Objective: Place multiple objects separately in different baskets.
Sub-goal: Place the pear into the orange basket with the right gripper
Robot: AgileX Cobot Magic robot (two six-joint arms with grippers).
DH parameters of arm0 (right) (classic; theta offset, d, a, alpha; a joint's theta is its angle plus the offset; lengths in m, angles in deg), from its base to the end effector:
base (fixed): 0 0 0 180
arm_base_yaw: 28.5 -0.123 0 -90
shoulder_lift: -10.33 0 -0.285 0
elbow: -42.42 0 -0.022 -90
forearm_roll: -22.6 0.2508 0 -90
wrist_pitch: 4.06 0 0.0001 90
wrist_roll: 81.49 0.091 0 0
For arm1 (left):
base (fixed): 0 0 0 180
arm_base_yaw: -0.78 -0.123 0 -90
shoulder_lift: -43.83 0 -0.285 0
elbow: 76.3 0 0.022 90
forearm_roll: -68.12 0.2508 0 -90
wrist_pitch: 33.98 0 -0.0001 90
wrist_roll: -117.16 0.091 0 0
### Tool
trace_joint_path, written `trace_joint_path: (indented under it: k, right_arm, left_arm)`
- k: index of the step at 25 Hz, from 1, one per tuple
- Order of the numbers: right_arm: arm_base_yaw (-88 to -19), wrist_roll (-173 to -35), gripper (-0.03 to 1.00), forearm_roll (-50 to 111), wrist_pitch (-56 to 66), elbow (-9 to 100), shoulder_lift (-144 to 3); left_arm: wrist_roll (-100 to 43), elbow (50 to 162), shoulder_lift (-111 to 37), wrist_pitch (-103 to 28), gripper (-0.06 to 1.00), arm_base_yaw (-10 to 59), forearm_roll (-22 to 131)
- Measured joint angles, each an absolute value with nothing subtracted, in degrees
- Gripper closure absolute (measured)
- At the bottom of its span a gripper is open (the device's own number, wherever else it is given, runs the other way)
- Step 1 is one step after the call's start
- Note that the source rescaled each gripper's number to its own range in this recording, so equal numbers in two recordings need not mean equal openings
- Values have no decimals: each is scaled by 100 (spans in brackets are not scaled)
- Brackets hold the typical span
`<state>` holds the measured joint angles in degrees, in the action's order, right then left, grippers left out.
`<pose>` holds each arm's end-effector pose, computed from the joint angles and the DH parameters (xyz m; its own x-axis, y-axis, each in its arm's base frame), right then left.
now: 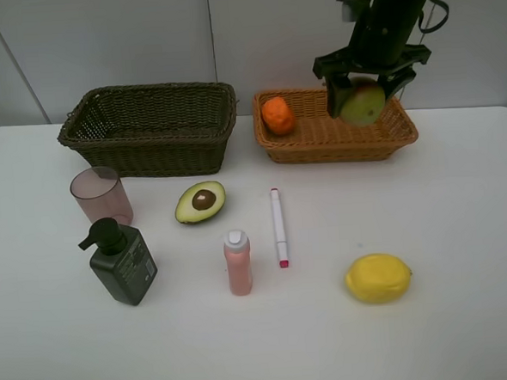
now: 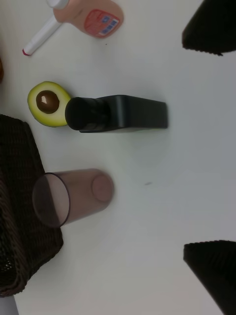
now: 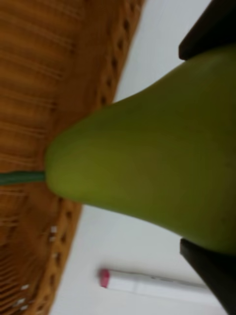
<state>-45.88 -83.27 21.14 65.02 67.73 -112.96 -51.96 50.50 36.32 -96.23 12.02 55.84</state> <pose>0.4092 0.1258 0.2595 -0.9175 -0.3293 -0.2229 -0.3306 0.9432 -0.0322 -0.0025 -0.0170 0.2542 -0.4928 0.1868 -0.8499 0.3926 0.9194 -0.0255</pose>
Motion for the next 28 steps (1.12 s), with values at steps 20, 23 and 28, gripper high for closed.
trace_joint_path:
  k: [20, 23, 28]
  right_arm:
    - [-4588, -8519, 29, 841, 3788, 6894, -12108]
    - [-4588, -8519, 29, 840, 3640, 6894, -12311]
    - [-4588, -8519, 29, 828, 3589, 6894, -12541]
  left_arm:
    - [-5196, 5050, 3632, -9623, -6, 1202, 5584]
    - [-5196, 5050, 3632, -9623, -6, 1202, 5584]
    - [-5196, 5050, 3632, -9623, -6, 1202, 5584]
